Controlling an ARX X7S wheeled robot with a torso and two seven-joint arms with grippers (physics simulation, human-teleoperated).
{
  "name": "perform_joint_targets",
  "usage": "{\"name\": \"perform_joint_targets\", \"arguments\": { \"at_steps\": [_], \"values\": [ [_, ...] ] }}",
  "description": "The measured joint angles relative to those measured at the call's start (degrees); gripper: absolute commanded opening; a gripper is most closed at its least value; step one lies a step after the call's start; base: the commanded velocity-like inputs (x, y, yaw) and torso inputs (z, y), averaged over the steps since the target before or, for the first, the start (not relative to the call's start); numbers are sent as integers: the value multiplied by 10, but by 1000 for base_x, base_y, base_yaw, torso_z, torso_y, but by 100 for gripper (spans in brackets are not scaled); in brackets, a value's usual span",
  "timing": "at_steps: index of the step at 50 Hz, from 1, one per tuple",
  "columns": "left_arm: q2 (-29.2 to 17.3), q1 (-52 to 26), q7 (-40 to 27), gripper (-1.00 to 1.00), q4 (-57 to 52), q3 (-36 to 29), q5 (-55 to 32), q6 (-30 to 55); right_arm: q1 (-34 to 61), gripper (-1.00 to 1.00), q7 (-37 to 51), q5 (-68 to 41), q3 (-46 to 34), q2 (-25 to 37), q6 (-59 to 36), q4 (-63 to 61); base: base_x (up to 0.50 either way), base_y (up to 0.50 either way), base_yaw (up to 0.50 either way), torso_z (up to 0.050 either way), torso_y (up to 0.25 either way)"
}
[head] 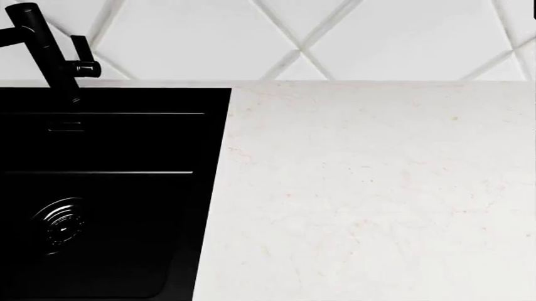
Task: Pick the chili pepper, brussel sprout from the counter and place them in the cabinet. Then close the cabinet.
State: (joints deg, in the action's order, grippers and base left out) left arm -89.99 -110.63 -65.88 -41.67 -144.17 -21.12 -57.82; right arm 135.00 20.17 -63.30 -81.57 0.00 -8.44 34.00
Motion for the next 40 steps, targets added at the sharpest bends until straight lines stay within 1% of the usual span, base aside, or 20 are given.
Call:
{"name": "perform_joint_targets", "arguments": {
  "at_steps": [5, 10, 14, 26, 34, 40],
  "values": [
    [0, 0, 2, 100, -3, 2, -1, 4, 0, 100, -4, -3, 27, 0, -10, 10, 0, 0, 0, 0, 0],
    [0, 0, 6, 100, -7, 5, -3, 8, -1, 100, 5, 15, 79, 2, -24, 20, 0, 0, 0, 0, 0],
    [0, -1, 10, 100, -12, 8, -5, 14, -4, 100, 32, 27, 120, 28, -48, -17, 0, 0, 0, 0, 0],
    [0, -3, 23, 100, -33, 17, -14, 37, -27, 100, 148, 21, 196, 151, -128, -209, 0, 0, 0, 0, 0],
    [0, -4, 28, 100, -48, 22, -20, 53, -34, 100, 224, -51, 249, 272, -193, -370, 0, 0, 0, 0, 0],
    [0, -6, 33, 100, -59, 27, -26, 64, -58, 100, 281, -107, 278, 352, -221, -483, 0, 0, 0, 0, -2]
  ]
}}
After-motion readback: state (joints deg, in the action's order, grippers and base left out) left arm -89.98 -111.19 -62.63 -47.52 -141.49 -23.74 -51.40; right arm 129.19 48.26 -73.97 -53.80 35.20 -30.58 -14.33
